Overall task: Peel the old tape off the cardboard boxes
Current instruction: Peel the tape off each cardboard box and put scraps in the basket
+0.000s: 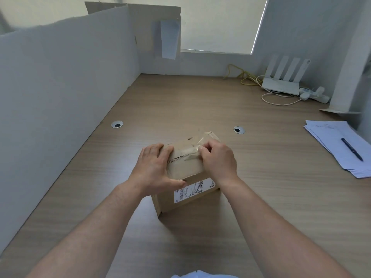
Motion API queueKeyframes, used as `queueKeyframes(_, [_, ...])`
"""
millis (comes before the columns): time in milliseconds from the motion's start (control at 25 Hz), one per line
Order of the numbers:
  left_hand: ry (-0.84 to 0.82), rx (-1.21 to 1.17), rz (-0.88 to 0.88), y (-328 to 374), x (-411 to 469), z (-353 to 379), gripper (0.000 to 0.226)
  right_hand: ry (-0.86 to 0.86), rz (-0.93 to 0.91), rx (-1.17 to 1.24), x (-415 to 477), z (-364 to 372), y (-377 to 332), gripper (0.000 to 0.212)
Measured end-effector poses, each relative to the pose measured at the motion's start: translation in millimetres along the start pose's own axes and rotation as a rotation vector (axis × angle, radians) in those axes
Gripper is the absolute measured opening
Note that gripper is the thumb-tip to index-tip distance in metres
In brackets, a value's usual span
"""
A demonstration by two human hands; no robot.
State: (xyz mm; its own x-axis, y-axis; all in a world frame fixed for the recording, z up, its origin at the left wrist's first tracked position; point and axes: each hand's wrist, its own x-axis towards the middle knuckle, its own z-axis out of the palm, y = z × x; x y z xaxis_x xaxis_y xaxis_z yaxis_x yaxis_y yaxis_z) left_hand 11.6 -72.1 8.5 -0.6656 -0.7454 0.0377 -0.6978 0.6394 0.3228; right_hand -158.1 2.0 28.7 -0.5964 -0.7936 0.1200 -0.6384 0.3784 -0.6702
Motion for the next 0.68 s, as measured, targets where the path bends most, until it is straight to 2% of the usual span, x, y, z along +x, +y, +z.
queueKeyframes(80, [-0.029,-0.002,0.023,-8.7,-2.6,-4.0,0.114,0.025,0.134,0.140,7.8,-9.3,5.4,0.009])
queueKeyframes(160, [-0.052,-0.008,0.057,-14.6,-4.6,-7.8,0.111,0.004,0.302,0.424,12.0,-20.4,12.0,0.006])
queueKeyframes(240, [-0.086,0.012,0.072,-16.1,-4.2,-11.9,0.111,-0.044,0.419,0.694,11.3,-27.8,15.7,0.016])
queueKeyframes(320, [-0.130,0.078,0.083,-12.9,0.4,-14.1,0.112,-0.092,0.452,0.765,10.7,-28.5,19.7,0.024])
queueKeyframes(400, [-0.166,0.137,0.087,-3.9,6.2,-12.4,0.113,-0.122,0.419,0.647,7.1,-23.9,21.0,0.016])
queueKeyframes(560, [-0.146,0.191,0.106,20.0,13.4,3.7,0.106,-0.134,0.114,0.043,-8.2,-8.9,29.4,0.022])
queueKeyframes(680, [-0.129,0.259,0.130,26.5,14.1,13.1,0.099,-0.236,0.050,-0.040,-17.0,-5.7,38.6,0.022])
